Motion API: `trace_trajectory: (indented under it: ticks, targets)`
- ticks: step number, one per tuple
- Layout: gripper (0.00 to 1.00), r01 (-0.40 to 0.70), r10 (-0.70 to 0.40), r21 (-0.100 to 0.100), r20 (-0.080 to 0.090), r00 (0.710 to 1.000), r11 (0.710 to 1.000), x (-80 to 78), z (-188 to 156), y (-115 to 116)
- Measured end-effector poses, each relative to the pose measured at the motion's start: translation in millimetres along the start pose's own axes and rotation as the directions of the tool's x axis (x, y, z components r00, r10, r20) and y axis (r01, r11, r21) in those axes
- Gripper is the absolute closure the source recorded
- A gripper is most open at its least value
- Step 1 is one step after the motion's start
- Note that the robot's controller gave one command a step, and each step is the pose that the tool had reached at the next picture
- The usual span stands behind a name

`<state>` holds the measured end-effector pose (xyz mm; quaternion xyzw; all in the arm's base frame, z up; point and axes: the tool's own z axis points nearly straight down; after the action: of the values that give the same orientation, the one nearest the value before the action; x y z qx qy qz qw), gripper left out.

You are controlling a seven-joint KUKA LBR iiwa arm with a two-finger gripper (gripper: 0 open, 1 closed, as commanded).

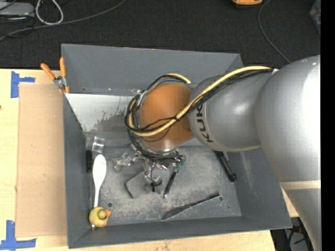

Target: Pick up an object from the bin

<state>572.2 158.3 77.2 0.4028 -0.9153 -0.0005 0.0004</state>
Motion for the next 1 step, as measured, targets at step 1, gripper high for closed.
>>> trace_trajectory:
  ticks: [1]
  targets:
    - [1.0,-0.077,0.077,-0.007,0.0,0.997,0.997,19.2,6.1,-1.1]
